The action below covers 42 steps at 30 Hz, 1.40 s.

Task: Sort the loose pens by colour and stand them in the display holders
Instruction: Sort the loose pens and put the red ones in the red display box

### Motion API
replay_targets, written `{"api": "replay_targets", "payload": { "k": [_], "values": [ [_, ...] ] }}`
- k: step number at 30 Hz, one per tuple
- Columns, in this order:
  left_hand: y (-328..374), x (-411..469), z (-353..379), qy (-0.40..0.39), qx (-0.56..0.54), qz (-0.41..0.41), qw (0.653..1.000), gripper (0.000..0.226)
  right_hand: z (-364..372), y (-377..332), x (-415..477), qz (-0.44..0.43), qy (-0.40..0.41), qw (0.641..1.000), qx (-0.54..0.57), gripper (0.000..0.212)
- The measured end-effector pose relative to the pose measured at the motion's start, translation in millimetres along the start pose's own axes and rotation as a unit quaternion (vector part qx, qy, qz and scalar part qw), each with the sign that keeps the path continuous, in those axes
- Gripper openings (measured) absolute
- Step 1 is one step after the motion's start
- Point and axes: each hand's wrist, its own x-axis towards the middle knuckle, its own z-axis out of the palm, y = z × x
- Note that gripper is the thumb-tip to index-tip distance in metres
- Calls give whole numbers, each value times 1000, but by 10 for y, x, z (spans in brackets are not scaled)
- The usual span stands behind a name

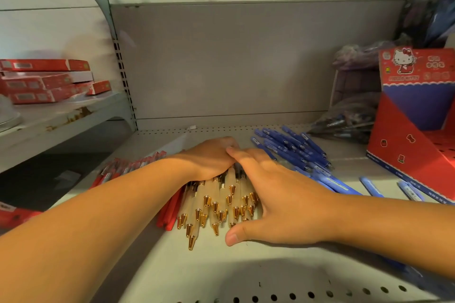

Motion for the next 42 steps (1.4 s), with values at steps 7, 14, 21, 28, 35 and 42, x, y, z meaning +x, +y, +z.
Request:
{"api": "replay_targets", "payload": {
  "k": [7, 14, 21, 28, 35, 42],
  "values": [
    [-24, 52, 10, -18, 32, 10, 999, 33, -421, 300, 52, 2, -59, 998, 34, 81],
    [94, 46, -43, -25, 74, 13, 997, 62, -556, 765, 133, 164, -117, 979, -23, 21],
    [247, 23, 100, -78, 124, -12, 989, 64, -449, 625, 295, 140, -130, 980, -58, 21],
    [262, 26, 108, -63, 151, -18, 986, 66, -388, 666, 278, 145, -109, 983, 29, 21],
    [339, 30, 54, -81, 152, -35, 984, 69, -417, 695, 354, 212, -117, 967, 84, 32],
    [409, -7, 73, -83, 127, -41, 988, 60, -459, 677, 420, 225, -95, 965, 91, 21]
  ]
}}
